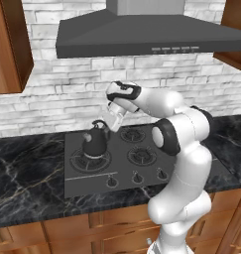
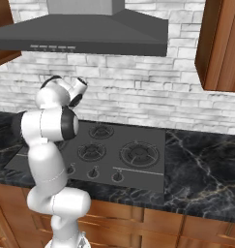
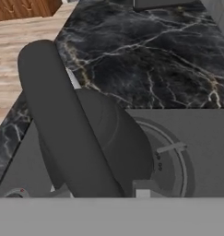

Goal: The kettle is done boiling. Turn off the stove, then wait for 300 timesteps before moving the kettle to the dining table.

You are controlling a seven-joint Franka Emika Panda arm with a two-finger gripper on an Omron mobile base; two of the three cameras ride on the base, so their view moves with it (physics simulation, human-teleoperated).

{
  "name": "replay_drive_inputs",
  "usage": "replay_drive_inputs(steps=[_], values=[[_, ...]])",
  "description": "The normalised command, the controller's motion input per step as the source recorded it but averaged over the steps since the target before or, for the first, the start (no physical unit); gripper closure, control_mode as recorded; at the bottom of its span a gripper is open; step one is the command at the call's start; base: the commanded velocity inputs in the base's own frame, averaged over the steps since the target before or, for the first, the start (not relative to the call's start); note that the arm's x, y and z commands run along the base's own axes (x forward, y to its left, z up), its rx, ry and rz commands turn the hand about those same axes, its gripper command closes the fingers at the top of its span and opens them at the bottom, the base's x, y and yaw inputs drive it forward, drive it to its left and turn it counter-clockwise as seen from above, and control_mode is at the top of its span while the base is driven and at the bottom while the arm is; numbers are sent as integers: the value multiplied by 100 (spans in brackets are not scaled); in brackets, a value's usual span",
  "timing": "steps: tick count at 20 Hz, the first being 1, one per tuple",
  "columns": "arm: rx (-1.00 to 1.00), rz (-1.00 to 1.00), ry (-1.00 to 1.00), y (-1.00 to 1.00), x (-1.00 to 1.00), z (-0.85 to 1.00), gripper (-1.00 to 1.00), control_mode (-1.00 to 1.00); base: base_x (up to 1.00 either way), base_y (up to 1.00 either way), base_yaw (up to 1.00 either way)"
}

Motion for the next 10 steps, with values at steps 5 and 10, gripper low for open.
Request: replay_drive_inputs(steps=[5,10], values=[[7,0,-3,-14,-23,29,100,-100,0,0,0],[1,0,0,-5,-18,41,100,-100,0,0,0]])
